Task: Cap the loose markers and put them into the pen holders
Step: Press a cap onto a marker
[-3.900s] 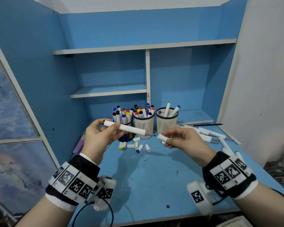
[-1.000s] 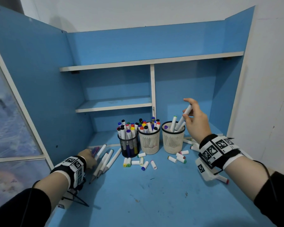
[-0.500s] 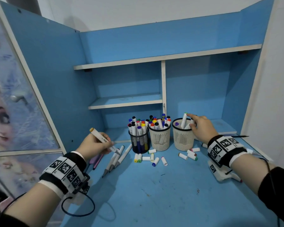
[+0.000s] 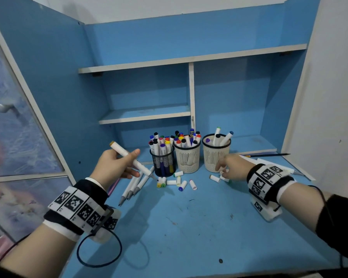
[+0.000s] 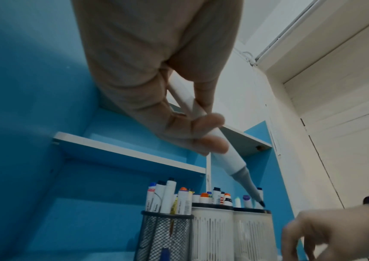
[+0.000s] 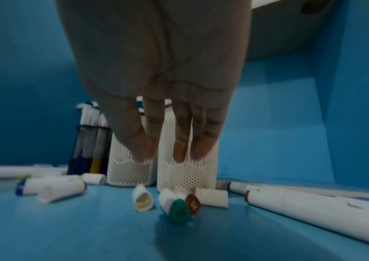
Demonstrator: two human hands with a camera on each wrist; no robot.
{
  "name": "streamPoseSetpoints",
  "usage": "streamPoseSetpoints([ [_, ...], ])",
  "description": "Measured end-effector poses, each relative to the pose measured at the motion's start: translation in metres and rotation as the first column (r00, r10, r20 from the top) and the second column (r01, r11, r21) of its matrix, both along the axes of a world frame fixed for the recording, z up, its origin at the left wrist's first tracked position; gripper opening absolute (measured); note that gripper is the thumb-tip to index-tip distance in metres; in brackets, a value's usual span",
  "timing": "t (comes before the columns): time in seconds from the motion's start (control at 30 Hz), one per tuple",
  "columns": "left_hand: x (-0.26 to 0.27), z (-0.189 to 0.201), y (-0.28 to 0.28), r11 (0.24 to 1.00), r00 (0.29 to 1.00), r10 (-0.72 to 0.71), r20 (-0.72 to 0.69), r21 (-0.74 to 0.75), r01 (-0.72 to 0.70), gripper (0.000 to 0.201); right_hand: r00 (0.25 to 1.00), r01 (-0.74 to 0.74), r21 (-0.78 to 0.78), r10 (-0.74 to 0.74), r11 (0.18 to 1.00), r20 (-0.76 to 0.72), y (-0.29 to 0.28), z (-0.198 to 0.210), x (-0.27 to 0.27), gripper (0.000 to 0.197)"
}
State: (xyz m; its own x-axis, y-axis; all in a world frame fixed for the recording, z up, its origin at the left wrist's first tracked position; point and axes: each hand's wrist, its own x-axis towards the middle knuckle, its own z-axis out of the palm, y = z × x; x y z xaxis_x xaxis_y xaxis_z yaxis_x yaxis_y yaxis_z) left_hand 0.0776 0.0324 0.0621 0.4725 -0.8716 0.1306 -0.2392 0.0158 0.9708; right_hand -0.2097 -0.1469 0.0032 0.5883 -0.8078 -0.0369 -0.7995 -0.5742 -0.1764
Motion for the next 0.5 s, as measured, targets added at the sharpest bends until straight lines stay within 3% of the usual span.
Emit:
streamPoseSetpoints([
  [0.13,-0.013,0.004,0.002,1.0,0.998,-0.029,-0.058,-0.011,0.028,0.025,0.988,0.013,0.046,-0.005,0.999,-0.155,-0.002,-0.005,0.01,0.043],
  [0.5,-0.021,0.004,0.005,0.996,0.994,-0.091,-0.059,-0.029,0.089,0.024,0.981,-0.075,0.074,0.087,0.994,-0.176,0.001,-0.019,0.049,0.035],
])
